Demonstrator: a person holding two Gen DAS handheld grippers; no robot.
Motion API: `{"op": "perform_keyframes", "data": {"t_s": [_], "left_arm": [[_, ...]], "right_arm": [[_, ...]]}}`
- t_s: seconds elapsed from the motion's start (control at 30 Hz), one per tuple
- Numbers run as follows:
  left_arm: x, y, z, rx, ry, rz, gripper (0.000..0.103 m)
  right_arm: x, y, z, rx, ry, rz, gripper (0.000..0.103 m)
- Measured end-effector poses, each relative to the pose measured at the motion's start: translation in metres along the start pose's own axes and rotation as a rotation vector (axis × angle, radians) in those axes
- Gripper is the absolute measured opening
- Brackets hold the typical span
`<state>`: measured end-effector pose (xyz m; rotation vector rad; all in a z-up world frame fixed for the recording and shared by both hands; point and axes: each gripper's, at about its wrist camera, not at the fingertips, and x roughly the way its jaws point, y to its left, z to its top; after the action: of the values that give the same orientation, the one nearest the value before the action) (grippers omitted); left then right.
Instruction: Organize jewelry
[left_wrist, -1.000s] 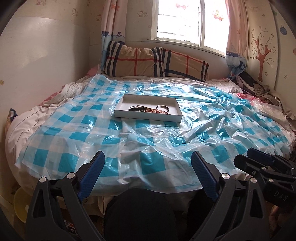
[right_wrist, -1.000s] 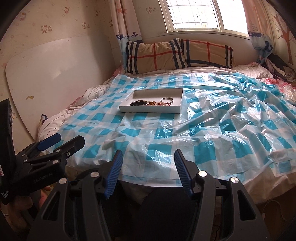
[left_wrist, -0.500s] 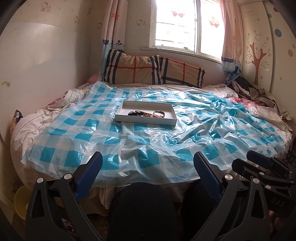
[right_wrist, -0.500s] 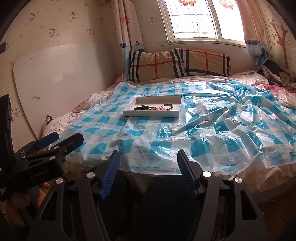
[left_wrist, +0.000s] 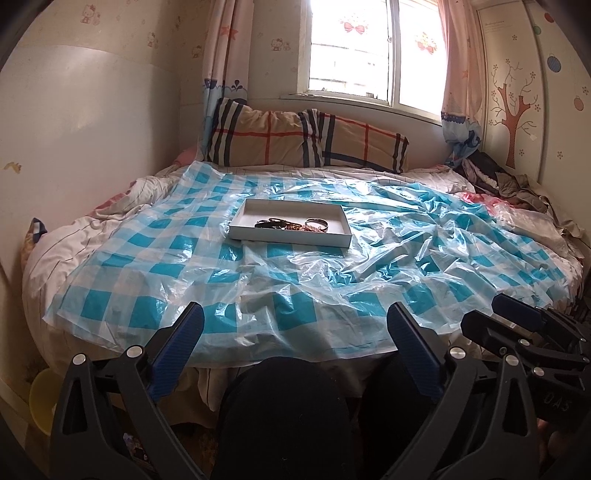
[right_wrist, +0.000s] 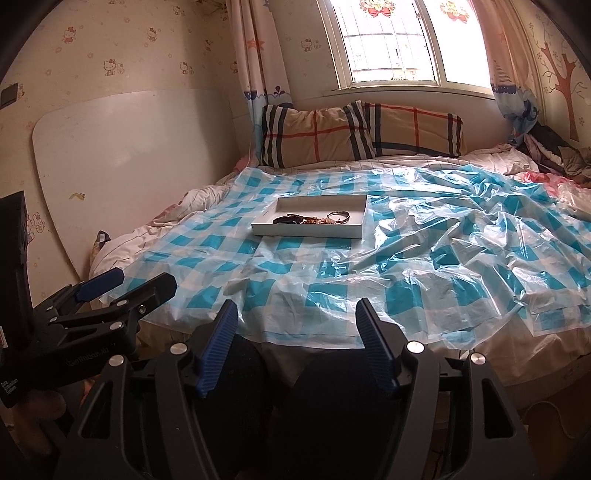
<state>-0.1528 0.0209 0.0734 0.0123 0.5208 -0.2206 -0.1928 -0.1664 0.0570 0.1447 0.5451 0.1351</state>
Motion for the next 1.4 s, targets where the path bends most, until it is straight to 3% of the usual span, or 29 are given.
{"op": "perform_keyframes", "data": {"t_s": [1.4], "left_arm": [[0.0039,0.0093,-0.0012,-0.005,0.005,0.003,0.095]], "right_arm": [[0.0020,0.0009,-0.0017,0.007,0.004,0.004,0.067]]}}
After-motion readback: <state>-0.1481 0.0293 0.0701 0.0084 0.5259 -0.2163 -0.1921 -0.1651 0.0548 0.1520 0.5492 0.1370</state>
